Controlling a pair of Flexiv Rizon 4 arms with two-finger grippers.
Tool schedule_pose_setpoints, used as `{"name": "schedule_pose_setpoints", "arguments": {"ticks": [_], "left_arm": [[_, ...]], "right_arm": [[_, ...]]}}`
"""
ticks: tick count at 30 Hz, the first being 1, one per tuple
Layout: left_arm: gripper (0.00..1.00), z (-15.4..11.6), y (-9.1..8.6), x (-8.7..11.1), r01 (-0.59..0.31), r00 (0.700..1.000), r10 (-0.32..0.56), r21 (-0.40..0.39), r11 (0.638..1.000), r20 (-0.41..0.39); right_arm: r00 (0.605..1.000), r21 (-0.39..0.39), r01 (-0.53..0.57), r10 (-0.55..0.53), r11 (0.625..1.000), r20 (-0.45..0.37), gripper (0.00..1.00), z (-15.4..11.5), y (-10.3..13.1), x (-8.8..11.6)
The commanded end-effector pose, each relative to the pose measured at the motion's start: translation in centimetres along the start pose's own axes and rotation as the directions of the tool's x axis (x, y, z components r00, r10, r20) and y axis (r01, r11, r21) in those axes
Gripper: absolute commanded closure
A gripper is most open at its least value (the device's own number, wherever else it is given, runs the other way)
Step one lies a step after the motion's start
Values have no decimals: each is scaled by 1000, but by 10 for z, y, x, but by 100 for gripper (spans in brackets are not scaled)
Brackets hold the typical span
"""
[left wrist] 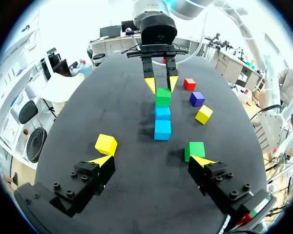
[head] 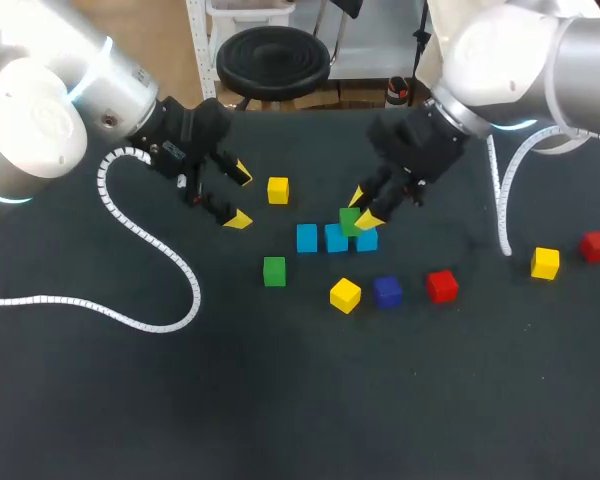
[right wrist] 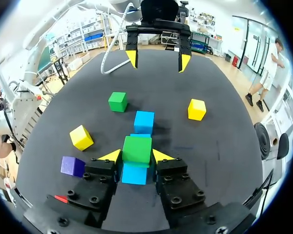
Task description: Place the blue cubes, place green cubes on the blue cubes, place the yellow cubes on the green cubes, then place the red cubes on the yellow cubes, and place purple cube on the red cubes.
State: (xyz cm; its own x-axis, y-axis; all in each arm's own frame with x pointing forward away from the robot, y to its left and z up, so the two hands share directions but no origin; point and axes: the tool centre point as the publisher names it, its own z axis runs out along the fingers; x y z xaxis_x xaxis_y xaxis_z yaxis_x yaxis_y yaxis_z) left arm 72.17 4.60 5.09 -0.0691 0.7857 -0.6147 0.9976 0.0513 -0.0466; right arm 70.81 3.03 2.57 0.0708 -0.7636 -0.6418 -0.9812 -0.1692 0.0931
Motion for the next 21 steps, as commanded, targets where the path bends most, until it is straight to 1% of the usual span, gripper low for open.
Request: {"name": "schedule_pose_setpoints", "arguments": {"ticks": [1,3,5,6,9,10,11,19,21], "left_arm": [[0,0,1,1,-2,1000,2,2,1000,1],[0,0,1,1,-2,1000,2,2,1000,1],[0,0,1,1,-2,1000,2,2,1000,1],[0,0,1,1,-2,1000,2,2,1000,1],[0,0,1,1,-2,1000,2,2,1000,1],[0,0,1,1,-2,1000,2,2,1000,1],[0,0,1,1,-2,1000,2,2,1000,1],[0,0,1,1,-2,1000,2,2,1000,1],[0,0,1,1,-2,1000,2,2,1000,1]], "right_arm": [[1000,-1,-1,1,1000,3,100,0,-1,0],[1000,-1,0,0,1000,3,100,0,-1,0],[1000,-1,-1,1,1000,5,89,0,-1,0],[1000,-1,-2,2,1000,5,81,0,0,0],[1000,4,-9,9,1000,9,51,0,0,1],[1000,5,-10,10,1000,10,15,0,0,1],[1000,7,-11,10,1000,12,0,0,1,1],[1000,12,-14,14,1000,14,0,-1,1,0],[999,18,-27,27,999,25,0,-2,1,1]]}}
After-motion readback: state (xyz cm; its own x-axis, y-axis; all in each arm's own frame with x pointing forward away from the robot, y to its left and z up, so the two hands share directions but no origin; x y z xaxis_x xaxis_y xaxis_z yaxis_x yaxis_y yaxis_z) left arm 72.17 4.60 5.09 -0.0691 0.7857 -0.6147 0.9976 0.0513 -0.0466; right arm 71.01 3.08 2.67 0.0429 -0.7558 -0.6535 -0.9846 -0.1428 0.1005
